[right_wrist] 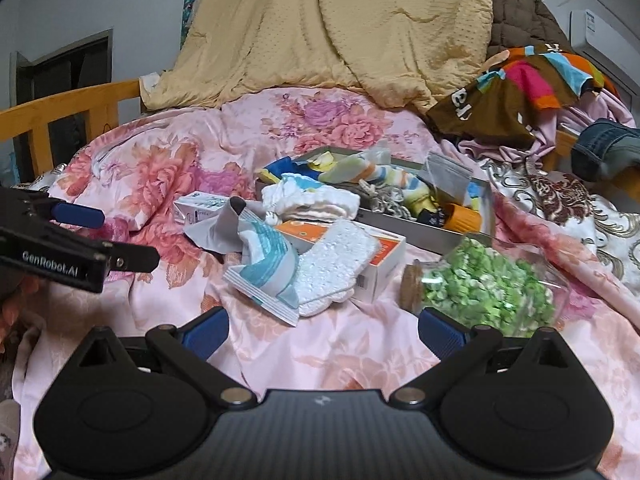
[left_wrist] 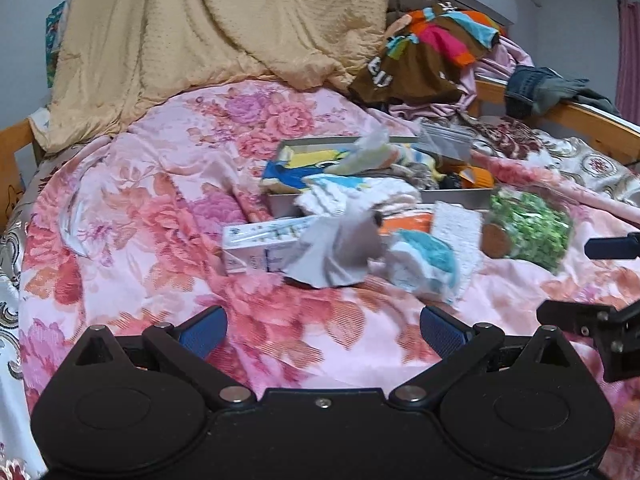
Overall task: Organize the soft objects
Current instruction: 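Reach the left gripper to the grey cloth while the right gripper reaches the blue-white packet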
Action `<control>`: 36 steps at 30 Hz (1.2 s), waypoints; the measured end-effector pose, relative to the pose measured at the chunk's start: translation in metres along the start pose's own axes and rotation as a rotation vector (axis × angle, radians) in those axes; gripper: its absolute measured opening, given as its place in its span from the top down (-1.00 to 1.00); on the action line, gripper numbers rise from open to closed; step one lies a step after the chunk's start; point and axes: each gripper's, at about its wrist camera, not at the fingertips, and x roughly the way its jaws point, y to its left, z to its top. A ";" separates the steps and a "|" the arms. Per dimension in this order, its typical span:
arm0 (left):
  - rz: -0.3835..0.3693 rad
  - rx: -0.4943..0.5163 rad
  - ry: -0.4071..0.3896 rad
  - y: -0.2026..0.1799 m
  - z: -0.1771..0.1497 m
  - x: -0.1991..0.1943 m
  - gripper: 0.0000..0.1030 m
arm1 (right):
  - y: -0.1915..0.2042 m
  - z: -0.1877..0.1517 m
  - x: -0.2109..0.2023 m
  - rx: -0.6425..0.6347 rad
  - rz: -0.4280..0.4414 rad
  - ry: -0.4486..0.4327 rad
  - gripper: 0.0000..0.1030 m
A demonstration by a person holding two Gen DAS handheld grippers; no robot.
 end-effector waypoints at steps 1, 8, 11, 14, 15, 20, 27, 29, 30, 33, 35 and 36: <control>0.001 -0.011 0.001 0.003 0.001 0.002 -0.98 | 0.001 0.001 0.003 0.002 0.004 -0.001 -0.99; -0.011 -0.065 -0.005 0.015 0.008 0.015 -0.98 | 0.003 0.007 0.023 0.030 0.032 -0.013 -0.99; -0.007 -0.075 -0.017 0.019 0.012 0.020 -0.98 | 0.006 0.009 0.029 0.027 0.033 -0.026 -0.99; -0.001 -0.101 -0.043 0.024 0.014 0.023 -0.98 | 0.008 0.010 0.032 0.023 0.038 -0.031 -0.99; 0.000 -0.105 -0.044 0.024 0.015 0.025 -0.98 | 0.008 0.010 0.033 0.023 0.039 -0.030 -0.99; -0.002 -0.130 -0.063 0.028 0.019 0.032 -0.98 | 0.008 0.007 0.036 0.042 0.043 -0.024 -0.99; -0.006 -0.173 -0.064 0.032 0.020 0.047 -0.98 | 0.006 0.006 0.039 0.058 0.047 -0.023 -0.99; 0.001 -0.171 -0.072 0.032 0.021 0.051 -0.98 | 0.005 0.007 0.040 0.073 0.052 -0.019 -0.99; 0.003 -0.169 -0.076 0.032 0.021 0.052 -0.98 | 0.005 0.007 0.042 0.079 0.055 -0.019 -0.99; 0.010 -0.175 -0.075 0.033 0.025 0.059 -0.98 | 0.004 0.008 0.046 0.089 0.057 -0.019 -0.99; 0.013 -0.183 -0.078 0.035 0.026 0.063 -0.98 | 0.003 0.009 0.050 0.102 0.061 -0.014 -0.99; 0.014 -0.189 -0.076 0.036 0.027 0.065 -0.98 | 0.003 0.010 0.052 0.110 0.063 -0.013 -0.99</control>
